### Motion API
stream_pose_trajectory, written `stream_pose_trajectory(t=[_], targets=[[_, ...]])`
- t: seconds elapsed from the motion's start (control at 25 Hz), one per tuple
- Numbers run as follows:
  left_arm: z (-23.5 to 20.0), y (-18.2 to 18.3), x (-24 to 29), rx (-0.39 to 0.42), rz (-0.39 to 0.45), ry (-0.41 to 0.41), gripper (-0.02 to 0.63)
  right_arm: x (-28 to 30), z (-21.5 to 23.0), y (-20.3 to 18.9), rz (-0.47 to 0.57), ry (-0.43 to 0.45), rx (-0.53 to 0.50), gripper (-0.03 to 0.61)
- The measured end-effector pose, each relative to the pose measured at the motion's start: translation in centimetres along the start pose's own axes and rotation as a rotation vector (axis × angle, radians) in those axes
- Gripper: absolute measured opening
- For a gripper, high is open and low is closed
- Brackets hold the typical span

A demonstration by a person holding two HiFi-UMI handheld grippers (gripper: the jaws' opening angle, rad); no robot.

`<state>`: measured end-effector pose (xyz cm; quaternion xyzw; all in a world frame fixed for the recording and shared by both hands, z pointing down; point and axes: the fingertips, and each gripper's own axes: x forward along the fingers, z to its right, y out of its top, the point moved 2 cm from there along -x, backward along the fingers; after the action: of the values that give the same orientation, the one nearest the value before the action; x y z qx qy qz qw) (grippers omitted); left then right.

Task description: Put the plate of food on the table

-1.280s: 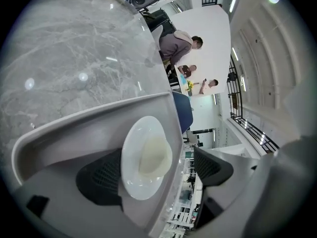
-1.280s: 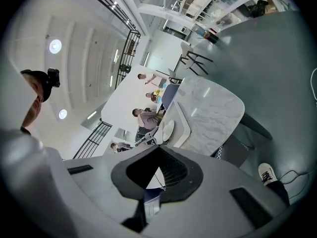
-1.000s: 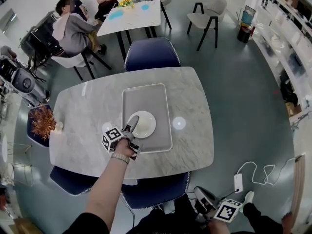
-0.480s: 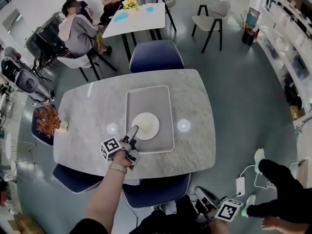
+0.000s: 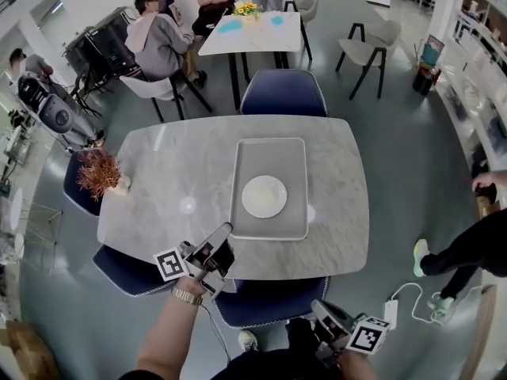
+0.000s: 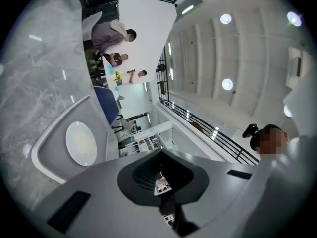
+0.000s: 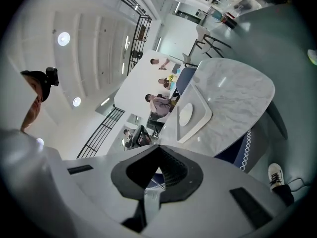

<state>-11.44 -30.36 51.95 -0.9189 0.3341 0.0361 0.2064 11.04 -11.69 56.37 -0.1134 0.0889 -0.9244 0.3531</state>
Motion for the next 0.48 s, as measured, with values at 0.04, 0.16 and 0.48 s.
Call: stream_pose_trajectory(t=[0.04,0.16,0.48], targets=[[1.3,-0.4,-1.1,0.024,-0.026,-0.017,0.006,0.4,-0.6,-0.9,-0.008,0.004,-0.012,0.011],[4.7,-2.4,-5.2,0.15,-0.135,-0.005,0.006,1.5,-2.5,-3.9,-0.03,0.014,-0.051,0.011],[11.8,-10.9,-16.0,0.288,-0.373,-0.053,0.008,3.5,-7.5,-11.6,-0.04,0.045,-0.149,0.011]])
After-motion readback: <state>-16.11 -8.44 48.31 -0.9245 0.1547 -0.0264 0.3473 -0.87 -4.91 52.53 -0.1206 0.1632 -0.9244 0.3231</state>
